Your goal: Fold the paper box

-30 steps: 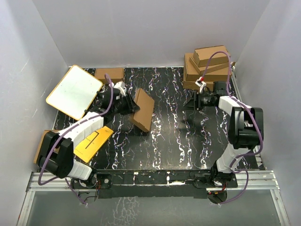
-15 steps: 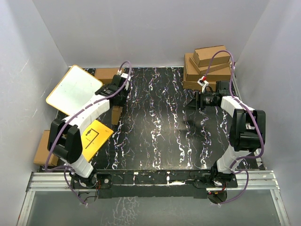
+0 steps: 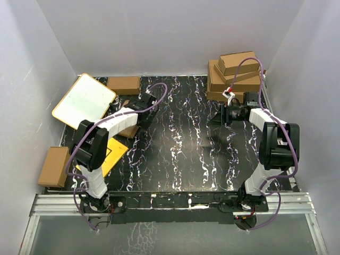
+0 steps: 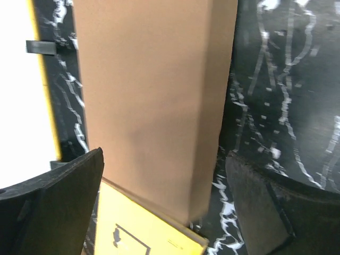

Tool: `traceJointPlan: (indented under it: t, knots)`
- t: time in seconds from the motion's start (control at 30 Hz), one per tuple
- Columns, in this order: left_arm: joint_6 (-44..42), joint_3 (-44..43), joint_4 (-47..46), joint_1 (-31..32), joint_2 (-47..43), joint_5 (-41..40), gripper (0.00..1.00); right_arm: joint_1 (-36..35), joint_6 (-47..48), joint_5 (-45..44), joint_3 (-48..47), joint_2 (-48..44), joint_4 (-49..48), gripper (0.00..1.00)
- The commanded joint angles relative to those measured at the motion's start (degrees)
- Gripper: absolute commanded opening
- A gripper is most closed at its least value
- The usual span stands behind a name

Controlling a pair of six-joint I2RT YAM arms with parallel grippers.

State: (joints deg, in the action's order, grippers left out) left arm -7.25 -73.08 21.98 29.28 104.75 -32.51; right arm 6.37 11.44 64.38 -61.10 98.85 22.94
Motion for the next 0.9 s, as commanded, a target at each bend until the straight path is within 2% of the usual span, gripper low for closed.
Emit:
traceJointPlan:
  t: [0.0, 0.2, 0.4, 0.47, 0.5, 0.63, 0.73, 0.87]
  knots:
    - [5.95, -1.70, 2.38, 0.43, -4.73, 7.53, 0.97, 0.13, 3.77, 0.28, -2.31, 0.39, 1.39, 0.58]
    - [13.99, 2.10, -0.45, 0.27, -16.56, 20.57, 0.97, 0.06, 10.31, -2.46, -3.83, -1.48, 7.37, 0.58]
    - [27.26, 15.37, -13.15, -3.61, -33.05, 42.41, 0.97, 0.04, 20.51, -12.53, -7.30, -9.28, 16.22, 0.60]
    - [31.85, 18.74, -17.35, -6.64, -38.34, 47.56, 0.97, 0.03, 23.02, -16.67, -9.35, -13.53, 17.83, 0.65]
    - [33.67, 19.09, -18.93, -8.28, -40.54, 49.71, 0.97, 0.02, 23.92, -18.46, -10.48, -15.93, 18.26, 0.70]
    - [38.59, 13.34, -19.24, -15.49, -45.00, 56.91, 0.97, 0.22, 24.07, -23.02, -16.97, -24.58, 17.28, 1.00]
    - [39.93, 4.06, -15.01, -18.70, -43.68, 60.59, 0.97, 0.28, 17.22, -23.22, -24.82, -27.41, 17.21, 0.98]
    - [39.17, -9.28, -5.51, -18.91, -41.22, 60.01, 0.97, 0.31, 5.71, -23.33, -34.05, -28.68, 16.42, 0.99]
